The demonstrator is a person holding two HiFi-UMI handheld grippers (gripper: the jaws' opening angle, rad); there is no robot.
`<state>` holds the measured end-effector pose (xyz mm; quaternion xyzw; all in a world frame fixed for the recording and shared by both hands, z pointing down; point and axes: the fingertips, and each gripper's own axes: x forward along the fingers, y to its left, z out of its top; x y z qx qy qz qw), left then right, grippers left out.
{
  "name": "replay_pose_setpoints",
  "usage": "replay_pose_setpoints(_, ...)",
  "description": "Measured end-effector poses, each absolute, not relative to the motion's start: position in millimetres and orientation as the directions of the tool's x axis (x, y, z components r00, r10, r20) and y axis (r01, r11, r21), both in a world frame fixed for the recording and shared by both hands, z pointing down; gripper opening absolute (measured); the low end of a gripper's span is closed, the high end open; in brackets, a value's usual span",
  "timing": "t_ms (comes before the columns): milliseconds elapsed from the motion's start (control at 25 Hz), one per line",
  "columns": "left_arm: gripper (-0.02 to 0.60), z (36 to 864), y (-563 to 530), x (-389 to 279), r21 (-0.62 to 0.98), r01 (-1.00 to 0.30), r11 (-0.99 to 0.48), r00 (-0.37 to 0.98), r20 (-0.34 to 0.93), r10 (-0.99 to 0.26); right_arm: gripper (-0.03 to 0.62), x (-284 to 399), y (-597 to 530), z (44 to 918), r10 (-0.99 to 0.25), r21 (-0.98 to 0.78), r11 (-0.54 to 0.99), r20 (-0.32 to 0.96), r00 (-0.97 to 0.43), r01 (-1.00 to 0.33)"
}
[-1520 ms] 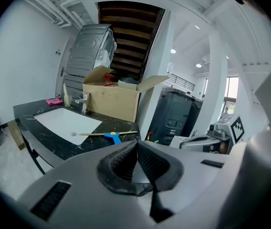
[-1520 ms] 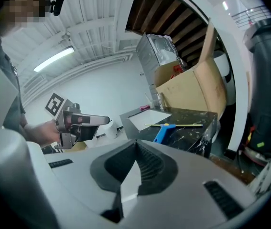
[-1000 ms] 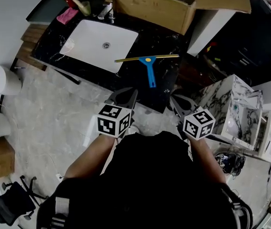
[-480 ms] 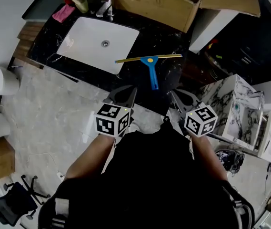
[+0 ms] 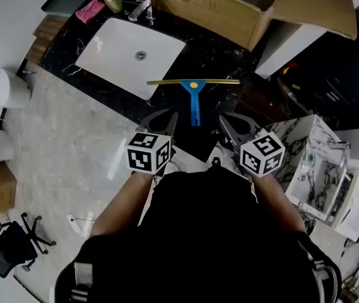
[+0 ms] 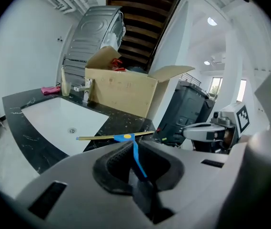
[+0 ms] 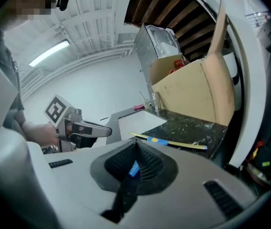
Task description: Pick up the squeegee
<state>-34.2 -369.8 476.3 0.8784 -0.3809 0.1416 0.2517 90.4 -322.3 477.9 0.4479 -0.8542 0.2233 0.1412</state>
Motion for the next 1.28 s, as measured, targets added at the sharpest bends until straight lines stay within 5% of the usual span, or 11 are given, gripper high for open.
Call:
replay_pose_setpoints(160,0.030,493,-384,-12,0.317,-0.783,-0.536,0.619,0.489,-0.615,0.009,108,-328,482,-0.666,-0.270,0.537,0.445,-0.598,-0.799)
replay_pose_setpoints(240,0.162,501,-388,-2,0.318,-0.798,-0.512,0.599,0.513,-0.615,0.009,119,-331,485,-0.653,-0.278,0.550,0.445,-0.613,-0.788)
replay_pose_setpoints(280,0.173,506,-390,3,0.315,-0.806,-0.501,0.588,0.526,-0.615,0.009,124,-332,486,-0.647,-0.281,0.556,0.444,-0.620,-0.782)
replay_pose_setpoints(1280,0.204,601,-435,45,0.093,-0.948,-0.305,0.259,0.782,-0.566,0.009,219,-351,492,-0.595,-0.346,0.599,0.412,-0.690,-0.722)
